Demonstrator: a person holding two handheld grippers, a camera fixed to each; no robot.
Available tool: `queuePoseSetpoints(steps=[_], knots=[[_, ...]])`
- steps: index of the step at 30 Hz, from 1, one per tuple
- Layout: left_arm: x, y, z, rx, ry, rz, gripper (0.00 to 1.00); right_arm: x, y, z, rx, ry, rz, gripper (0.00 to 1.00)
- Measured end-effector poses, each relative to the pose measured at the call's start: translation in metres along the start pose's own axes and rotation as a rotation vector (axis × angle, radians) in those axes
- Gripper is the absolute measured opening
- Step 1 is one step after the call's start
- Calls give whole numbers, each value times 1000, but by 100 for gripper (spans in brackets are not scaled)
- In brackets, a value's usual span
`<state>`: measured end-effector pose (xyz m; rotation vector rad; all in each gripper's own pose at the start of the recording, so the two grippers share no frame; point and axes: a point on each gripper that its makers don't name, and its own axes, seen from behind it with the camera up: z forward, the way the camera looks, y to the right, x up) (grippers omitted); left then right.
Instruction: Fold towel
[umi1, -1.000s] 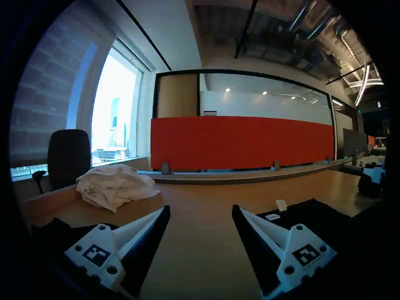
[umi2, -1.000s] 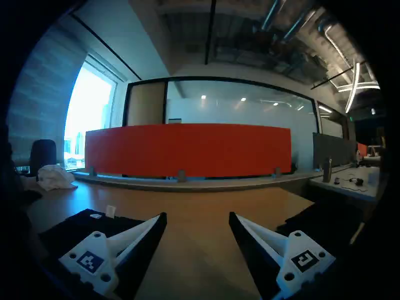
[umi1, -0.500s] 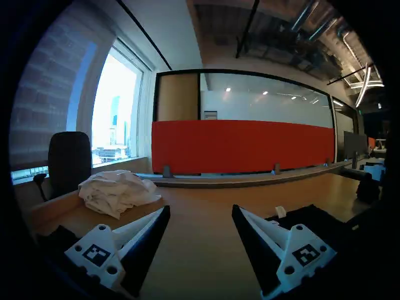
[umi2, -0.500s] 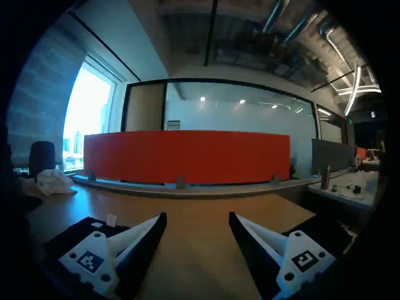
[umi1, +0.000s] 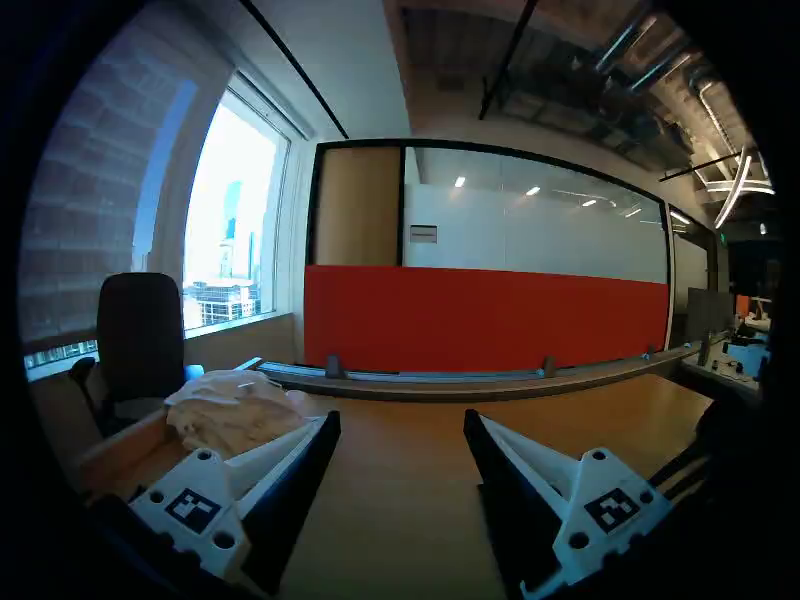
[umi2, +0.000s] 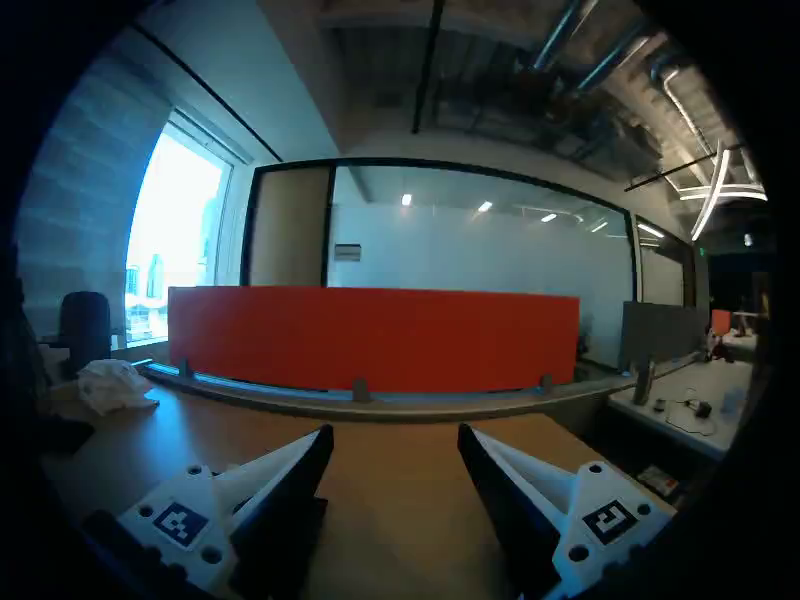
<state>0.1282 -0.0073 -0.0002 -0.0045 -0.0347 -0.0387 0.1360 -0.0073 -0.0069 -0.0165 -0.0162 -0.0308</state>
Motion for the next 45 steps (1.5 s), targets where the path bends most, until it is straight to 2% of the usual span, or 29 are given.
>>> queuePoseSetpoints(steps=[8,17,23,29,35,45], knots=[[43,9,-4,-23,1,14,92,42,0,-3,-1,3,6,96],[65,11,-8,-46,-13,31,92,61,-4,-5,16,-12,-3,96],[64,25,-11,-115,-54,67,92,58,-14,-11,65,-63,-40,96],[57,46,-14,-221,-108,92,92,57,-30,-15,140,-113,-84,96],[48,66,-17,-313,-149,136,92,54,-51,-16,252,-168,-119,96],[22,92,-22,-422,-222,179,92,33,-77,-22,410,-262,-188,96]])
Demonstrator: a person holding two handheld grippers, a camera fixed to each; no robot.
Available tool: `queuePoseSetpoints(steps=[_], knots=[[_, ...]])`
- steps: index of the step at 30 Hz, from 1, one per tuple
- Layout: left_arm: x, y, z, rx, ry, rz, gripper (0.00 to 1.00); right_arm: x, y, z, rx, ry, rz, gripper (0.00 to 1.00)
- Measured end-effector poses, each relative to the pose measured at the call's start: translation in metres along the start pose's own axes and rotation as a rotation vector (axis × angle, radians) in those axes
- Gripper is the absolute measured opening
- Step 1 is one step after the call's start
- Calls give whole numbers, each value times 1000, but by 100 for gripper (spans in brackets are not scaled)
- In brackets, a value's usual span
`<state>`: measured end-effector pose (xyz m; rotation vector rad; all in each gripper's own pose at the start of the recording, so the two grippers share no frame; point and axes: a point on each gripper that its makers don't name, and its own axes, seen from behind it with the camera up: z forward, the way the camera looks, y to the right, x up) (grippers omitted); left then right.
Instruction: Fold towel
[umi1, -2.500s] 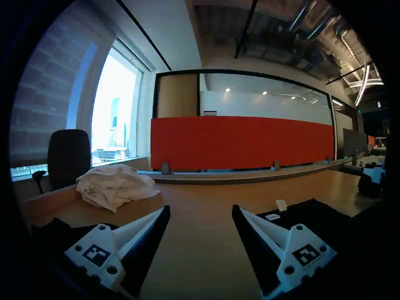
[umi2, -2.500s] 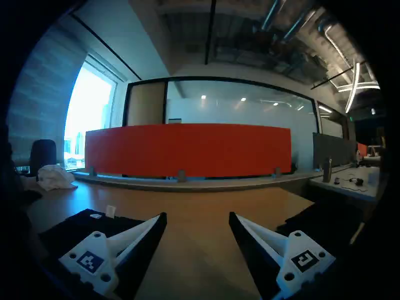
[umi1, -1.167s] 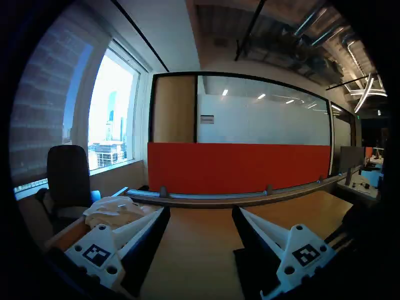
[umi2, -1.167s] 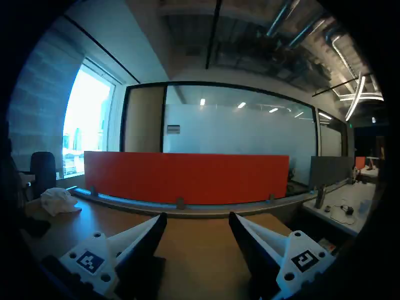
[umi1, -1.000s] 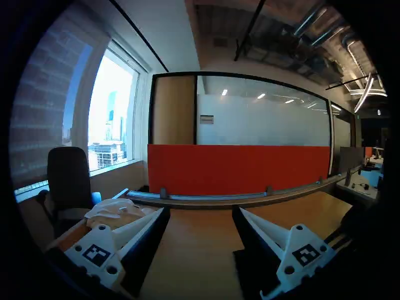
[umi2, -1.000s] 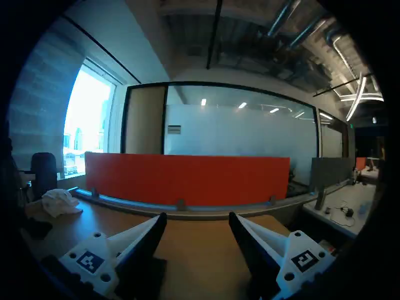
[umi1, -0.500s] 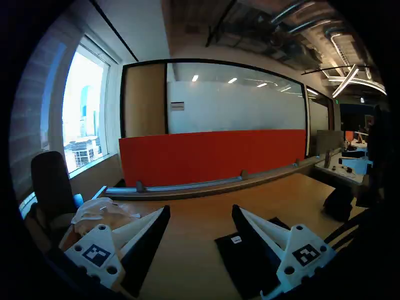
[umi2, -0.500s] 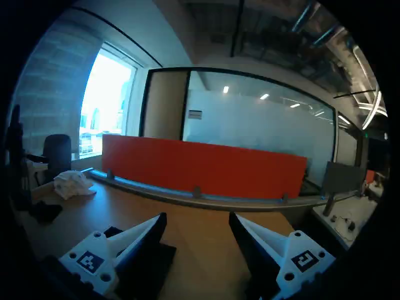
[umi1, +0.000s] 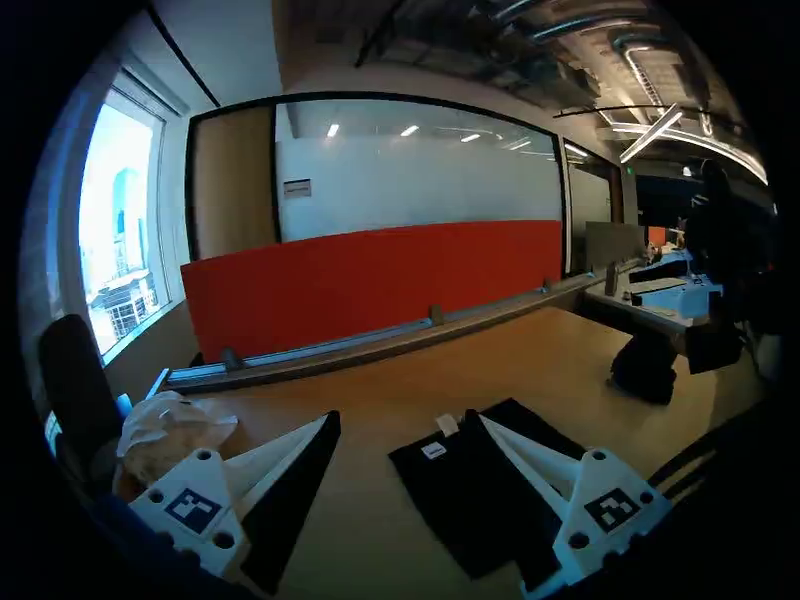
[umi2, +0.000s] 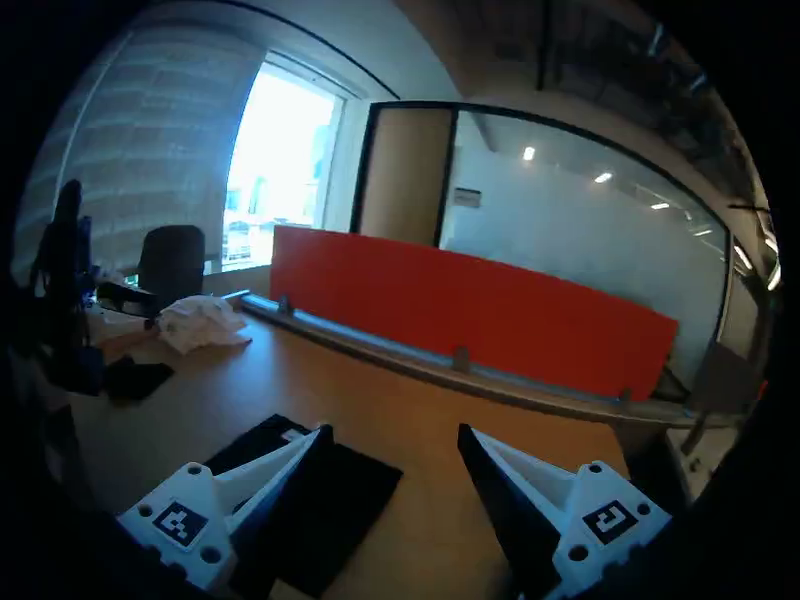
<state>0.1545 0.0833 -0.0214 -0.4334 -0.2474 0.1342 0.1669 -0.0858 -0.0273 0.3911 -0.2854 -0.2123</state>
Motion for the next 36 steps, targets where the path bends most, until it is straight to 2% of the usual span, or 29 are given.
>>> queuePoseSetpoints(steps=[5,11,18,26,36], knots=[[-11,12,4,-55,-40,38,92,-9,-15,3,77,-48,-28,96],[-22,25,8,-100,-74,52,92,-17,-18,5,105,-79,-37,97],[-41,33,12,-125,-112,45,92,-33,-25,3,149,-122,-48,97],[-74,39,15,-131,-161,36,91,-58,-29,3,166,-163,-67,97],[-112,53,20,-150,-218,27,92,-94,-39,9,181,-206,-49,96]])
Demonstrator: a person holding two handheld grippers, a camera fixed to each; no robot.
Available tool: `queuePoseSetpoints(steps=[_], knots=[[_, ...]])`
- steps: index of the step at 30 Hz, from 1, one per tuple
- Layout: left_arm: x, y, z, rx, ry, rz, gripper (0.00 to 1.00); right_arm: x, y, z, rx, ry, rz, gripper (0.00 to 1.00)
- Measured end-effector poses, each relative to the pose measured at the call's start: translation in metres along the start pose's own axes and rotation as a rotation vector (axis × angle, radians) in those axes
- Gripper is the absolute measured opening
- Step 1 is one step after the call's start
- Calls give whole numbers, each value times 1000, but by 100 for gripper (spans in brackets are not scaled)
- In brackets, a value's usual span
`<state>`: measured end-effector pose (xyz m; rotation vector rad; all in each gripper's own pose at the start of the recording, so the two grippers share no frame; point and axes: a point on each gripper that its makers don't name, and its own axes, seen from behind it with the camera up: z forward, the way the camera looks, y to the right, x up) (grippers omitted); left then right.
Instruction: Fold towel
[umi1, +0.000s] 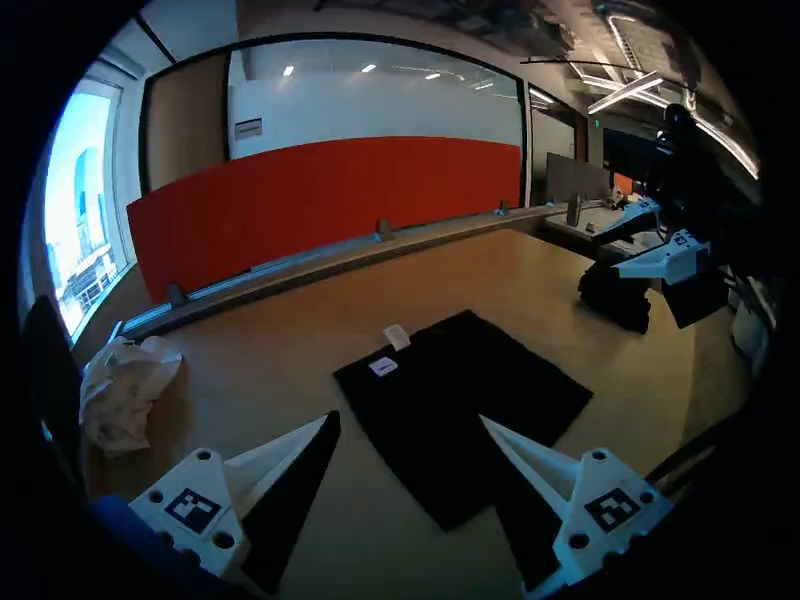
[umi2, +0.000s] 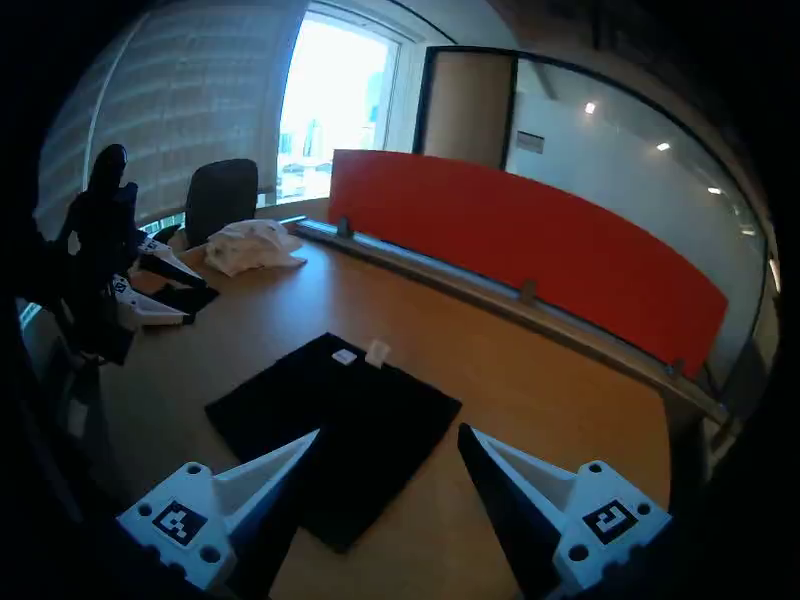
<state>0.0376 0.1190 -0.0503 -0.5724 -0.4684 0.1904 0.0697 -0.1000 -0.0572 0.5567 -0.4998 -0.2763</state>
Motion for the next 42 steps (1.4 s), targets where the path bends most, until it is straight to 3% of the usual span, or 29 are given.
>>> queuePoseSetpoints(steps=[24,42], knots=[[-74,19,31,-43,-127,20,92,-94,-26,40,47,-136,-4,96],[-132,37,43,-96,-258,35,92,-145,-44,52,93,-230,-17,96]])
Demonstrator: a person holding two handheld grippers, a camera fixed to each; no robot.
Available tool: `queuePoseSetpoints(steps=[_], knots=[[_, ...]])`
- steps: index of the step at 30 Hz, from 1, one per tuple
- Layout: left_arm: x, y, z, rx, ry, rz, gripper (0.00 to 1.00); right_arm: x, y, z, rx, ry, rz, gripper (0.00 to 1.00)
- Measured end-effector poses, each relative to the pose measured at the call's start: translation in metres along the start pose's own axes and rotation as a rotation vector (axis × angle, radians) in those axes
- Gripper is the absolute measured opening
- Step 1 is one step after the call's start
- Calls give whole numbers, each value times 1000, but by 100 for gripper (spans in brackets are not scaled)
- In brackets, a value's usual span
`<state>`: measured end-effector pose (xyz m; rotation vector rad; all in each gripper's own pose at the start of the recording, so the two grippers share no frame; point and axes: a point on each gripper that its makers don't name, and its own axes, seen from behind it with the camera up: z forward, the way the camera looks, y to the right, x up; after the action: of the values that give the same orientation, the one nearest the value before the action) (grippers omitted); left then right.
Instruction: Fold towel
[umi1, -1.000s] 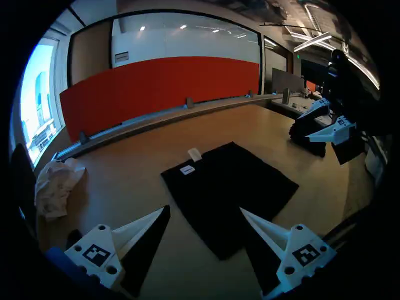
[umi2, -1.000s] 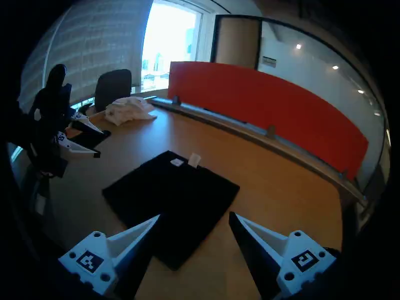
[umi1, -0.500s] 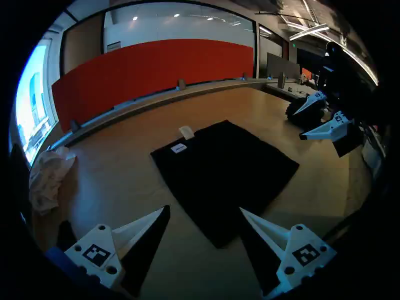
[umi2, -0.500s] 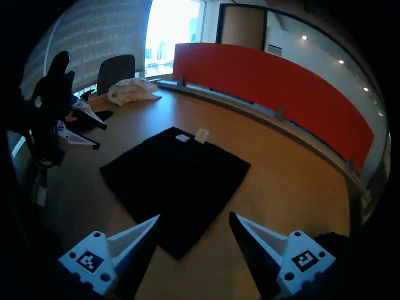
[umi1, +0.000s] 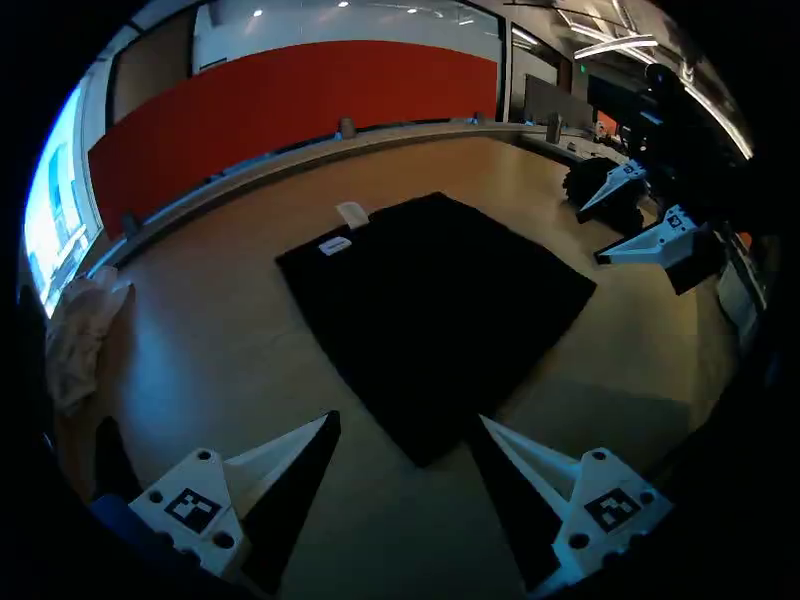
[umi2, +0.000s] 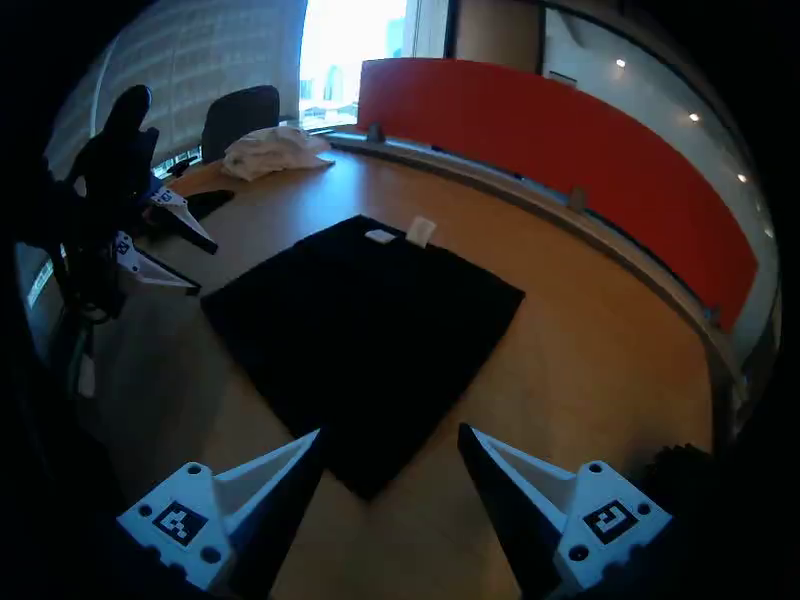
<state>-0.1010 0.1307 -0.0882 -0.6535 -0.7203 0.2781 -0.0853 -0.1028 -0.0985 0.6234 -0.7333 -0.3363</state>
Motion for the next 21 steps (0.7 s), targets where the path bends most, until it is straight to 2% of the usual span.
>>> queuePoseSetpoints(steps=[21], knots=[[-29,14,14,-27,-103,17,92,-32,-11,12,37,-74,14,96]])
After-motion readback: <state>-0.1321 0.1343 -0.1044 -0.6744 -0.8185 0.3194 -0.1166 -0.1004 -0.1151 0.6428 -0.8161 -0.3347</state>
